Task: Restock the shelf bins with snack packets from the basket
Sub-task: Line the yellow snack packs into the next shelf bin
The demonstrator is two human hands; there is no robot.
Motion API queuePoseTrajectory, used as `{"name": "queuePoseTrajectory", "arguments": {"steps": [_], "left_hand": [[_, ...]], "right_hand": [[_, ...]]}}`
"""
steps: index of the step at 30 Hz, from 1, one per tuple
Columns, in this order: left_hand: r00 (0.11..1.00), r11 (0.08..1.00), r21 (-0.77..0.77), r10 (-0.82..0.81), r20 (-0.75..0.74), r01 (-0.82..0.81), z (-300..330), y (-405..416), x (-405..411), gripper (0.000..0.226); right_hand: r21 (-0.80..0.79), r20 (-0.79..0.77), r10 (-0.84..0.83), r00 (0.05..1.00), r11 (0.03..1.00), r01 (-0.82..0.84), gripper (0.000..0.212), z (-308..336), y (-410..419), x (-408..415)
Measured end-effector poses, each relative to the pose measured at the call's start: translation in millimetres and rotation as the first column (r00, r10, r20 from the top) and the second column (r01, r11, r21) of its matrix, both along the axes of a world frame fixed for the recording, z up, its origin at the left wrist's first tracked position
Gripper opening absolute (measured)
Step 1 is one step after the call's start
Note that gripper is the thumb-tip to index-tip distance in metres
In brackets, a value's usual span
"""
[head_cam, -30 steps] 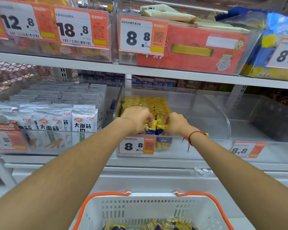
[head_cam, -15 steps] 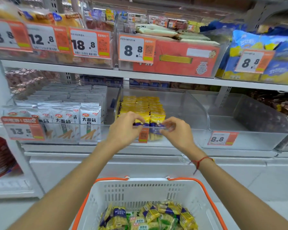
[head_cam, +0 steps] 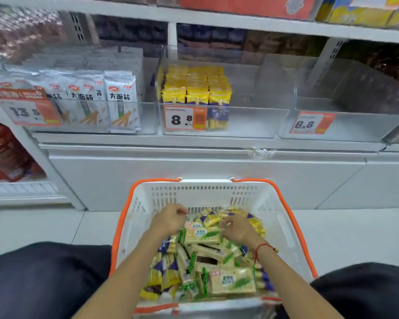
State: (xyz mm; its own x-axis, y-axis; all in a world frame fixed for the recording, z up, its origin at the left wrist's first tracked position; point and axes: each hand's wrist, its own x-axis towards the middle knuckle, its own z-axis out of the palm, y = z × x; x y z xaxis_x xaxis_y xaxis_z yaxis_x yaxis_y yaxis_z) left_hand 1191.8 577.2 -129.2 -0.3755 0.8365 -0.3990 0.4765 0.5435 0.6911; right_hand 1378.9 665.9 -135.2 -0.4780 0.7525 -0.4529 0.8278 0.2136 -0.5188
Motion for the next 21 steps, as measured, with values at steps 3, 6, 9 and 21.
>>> {"name": "queuePoseTrajectory", "arguments": {"steps": [3,6,9,21], "left_hand": [[0.996,0.983,-0.178,-0.026,0.088,0.041,-45,-23,12,0.028],[0.999,0.959,-0.281,-0.024,0.029,0.032,-80,-44,12,0.032],[1.000,0.935,-0.356,0.005,-0.014,-0.009,-96,-51,3,0.020],[0.730,0.931,-0.358,-0.294,-0.618,0.072,-124,-41,-37,0.050]], "right_hand": [[-0.044,0.082,0.046,0.996,0.998,-0.042,0.015,-37,-26,10],[0.043,0.054,0.089,0.995,0.995,-0.091,0.031,-59,-47,8],[0.221,0.042,0.171,0.984,0.959,-0.176,0.034,-68,-50,-7],[0.268,0.231,0.507,0.830,0.787,-0.556,0.062,-118,-25,-108]]}}
